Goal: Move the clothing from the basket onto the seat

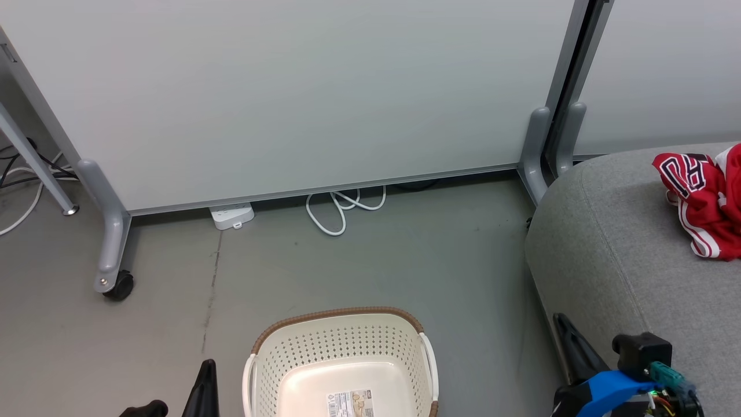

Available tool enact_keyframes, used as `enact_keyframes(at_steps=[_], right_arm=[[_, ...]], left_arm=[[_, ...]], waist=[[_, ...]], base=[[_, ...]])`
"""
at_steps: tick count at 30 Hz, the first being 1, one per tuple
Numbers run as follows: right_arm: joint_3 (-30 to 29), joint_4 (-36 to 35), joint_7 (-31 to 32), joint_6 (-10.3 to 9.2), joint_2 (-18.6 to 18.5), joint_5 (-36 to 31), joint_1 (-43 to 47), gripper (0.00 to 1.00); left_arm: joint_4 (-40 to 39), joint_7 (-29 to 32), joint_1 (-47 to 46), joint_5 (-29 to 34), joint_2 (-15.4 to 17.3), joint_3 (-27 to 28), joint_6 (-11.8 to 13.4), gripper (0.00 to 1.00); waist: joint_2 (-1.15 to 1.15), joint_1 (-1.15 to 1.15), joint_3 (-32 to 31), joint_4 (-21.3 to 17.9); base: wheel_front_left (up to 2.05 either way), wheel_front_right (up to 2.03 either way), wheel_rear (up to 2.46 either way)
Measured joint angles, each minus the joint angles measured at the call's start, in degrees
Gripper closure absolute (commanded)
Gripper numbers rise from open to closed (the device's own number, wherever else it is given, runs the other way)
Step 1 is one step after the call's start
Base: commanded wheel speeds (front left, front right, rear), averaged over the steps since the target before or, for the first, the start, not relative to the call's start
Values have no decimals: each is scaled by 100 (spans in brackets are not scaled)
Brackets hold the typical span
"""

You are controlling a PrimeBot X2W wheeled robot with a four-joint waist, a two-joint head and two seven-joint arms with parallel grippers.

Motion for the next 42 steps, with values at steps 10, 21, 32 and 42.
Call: enact_keyframes(at_steps=[10, 21, 32, 42], right_arm=[[-101, -53, 202, 0, 2, 1071, 19, 100], [-197, -160, 360, 0, 4, 2151, 13, 100], [-287, -269, 508, 0, 8, 3112, -9, 100], [-360, -337, 653, 0, 11, 3888, -25, 100]], left_arm=[[-64, 288, -8, -934, -2, 91, 0, 100], [-182, 563, -147, -1864, -7, 210, 1, 100], [-281, 798, -284, -2689, -14, 339, 0, 100], [-371, 1000, -393, -3359, -16, 404, 0, 100]], waist=[[0, 0, 5, -7], [0, 0, 10, -15], [0, 0, 16, -23], [0, 0, 21, -30]], base=[[0, 0, 0], [0, 0, 0], [0, 0, 0], [0, 0, 0]])
